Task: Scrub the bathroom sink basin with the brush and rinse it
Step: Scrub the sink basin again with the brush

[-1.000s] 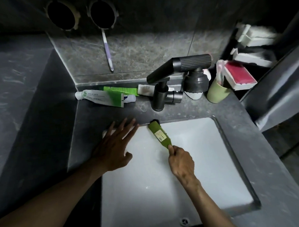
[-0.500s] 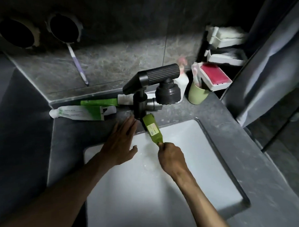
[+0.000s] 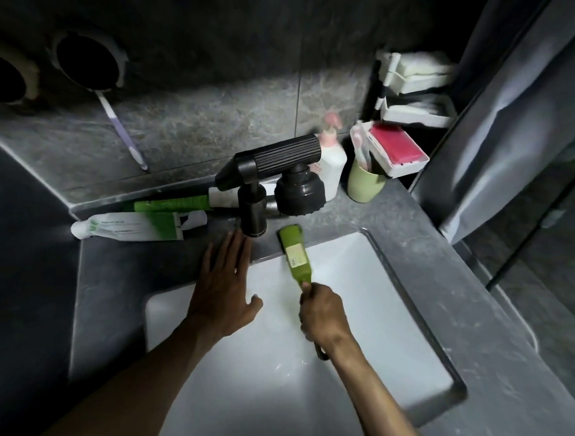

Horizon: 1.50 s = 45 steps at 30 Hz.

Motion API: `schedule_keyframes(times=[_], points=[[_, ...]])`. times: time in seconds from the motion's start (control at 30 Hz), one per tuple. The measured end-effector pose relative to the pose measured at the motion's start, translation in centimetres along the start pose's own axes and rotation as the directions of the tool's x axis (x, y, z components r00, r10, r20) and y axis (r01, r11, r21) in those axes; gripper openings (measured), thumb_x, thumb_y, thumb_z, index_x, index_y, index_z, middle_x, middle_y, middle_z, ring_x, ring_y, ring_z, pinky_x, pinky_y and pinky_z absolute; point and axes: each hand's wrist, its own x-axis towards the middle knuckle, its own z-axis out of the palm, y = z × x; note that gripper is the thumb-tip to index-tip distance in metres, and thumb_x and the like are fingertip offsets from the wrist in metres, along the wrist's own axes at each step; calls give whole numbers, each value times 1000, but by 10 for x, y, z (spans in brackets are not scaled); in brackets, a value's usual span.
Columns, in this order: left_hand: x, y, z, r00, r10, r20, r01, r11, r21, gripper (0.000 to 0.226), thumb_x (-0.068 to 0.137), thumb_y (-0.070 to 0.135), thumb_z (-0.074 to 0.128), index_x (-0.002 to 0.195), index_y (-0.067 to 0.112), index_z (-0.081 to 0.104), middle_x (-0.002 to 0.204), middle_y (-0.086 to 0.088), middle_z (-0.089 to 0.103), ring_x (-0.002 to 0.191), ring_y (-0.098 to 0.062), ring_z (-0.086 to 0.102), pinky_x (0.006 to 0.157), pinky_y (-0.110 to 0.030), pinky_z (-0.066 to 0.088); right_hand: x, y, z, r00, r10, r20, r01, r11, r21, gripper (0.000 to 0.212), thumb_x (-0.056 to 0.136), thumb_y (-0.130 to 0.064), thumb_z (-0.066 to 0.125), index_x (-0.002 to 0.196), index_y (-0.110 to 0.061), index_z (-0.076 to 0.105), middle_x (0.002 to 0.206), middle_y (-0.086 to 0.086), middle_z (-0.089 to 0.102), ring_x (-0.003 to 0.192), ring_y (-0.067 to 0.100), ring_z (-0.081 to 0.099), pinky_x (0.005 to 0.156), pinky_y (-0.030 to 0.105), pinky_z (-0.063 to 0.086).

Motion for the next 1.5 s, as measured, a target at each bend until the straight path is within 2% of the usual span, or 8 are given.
schedule_keyframes(times=[0.2, 0.3, 0.57, 0.7, 0.9, 1.07, 1.23, 1.5], points=[[-1, 6, -2, 999, -40, 17, 40, 999, -21, 119, 68, 56, 66, 162, 7, 12, 170, -14, 6, 158, -31, 5, 125, -55, 14, -10, 29, -51, 982, 127, -136, -110, 986, 126, 40, 103, -30, 35, 77, -9, 58, 60, 10, 63, 46, 28, 59, 49, 38, 51], [-1, 4, -2, 999, -33, 29, 33, 999, -18, 121, 69, 56, 67, 162, 7, 8, 171, -13, 2, 158, -30, 2, 126, -53, 12, -29, 43, -49, 976, 200, 83, -200, 980, -8, 34, 101, -26, 37, 80, -10, 57, 59, 8, 62, 40, 20, 55, 40, 26, 43], [-4, 5, 2, 1000, -14, -2, 14, 1000, 28, 121, 70, 53, 72, 162, 8, 7, 170, -13, 6, 157, -32, 6, 126, -51, 13, 16, 36, 2, 796, 377, 473, -322, 926, -197, 29, 97, -26, 31, 75, -16, 49, 56, 0, 49, 40, 12, 41, 42, 20, 33], [-4, 6, 6, 999, -27, -24, 27, 999, 28, 117, 66, 44, 67, 161, 7, 11, 170, -14, 8, 157, -31, 7, 126, -51, 14, 30, 46, -12, 910, 284, 302, -188, 932, -309, 25, 94, -17, 37, 75, -10, 53, 57, 5, 54, 42, 19, 49, 44, 23, 36], [-4, 12, 4, 998, -60, 10, 60, 998, 31, 120, 64, 41, 68, 161, 6, 6, 170, -14, 3, 157, -31, 5, 126, -52, 14, 15, 68, -13, 998, 42, 50, -2, 779, -627, 26, 100, -28, 37, 106, -18, 60, 105, 4, 69, 94, 24, 67, 74, 32, 52], [-3, 13, 5, 998, -62, 7, 62, 998, 18, 122, 61, 38, 67, 162, 6, 8, 170, -14, 4, 157, -31, 5, 126, -52, 12, 5, 61, -29, 959, -274, -75, 126, 647, -752, 25, 105, -28, 26, 113, -25, 50, 97, -2, 64, 85, 25, 65, 68, 32, 38], [-4, 12, 6, 998, -56, -3, 56, 998, 20, 119, 60, 35, 63, 162, 5, 9, 170, -15, 4, 157, -31, 4, 126, -52, 14, 11, 36, -38, 850, -502, -158, 203, 590, -782, 10, 98, -15, 48, 98, -22, 55, 80, -1, 59, 66, 28, 62, 61, 32, 32], [-4, 13, 5, 998, -63, -3, 63, 998, 26, 118, 61, 35, 62, 162, 5, 9, 170, -16, 4, 157, -32, 6, 126, -53, 14, 24, 65, -57, 927, -229, -297, -7, 781, -624, 15, 100, -17, 38, 105, -18, 52, 94, 8, 68, 84, 34, 65, 65, 31, 36]])
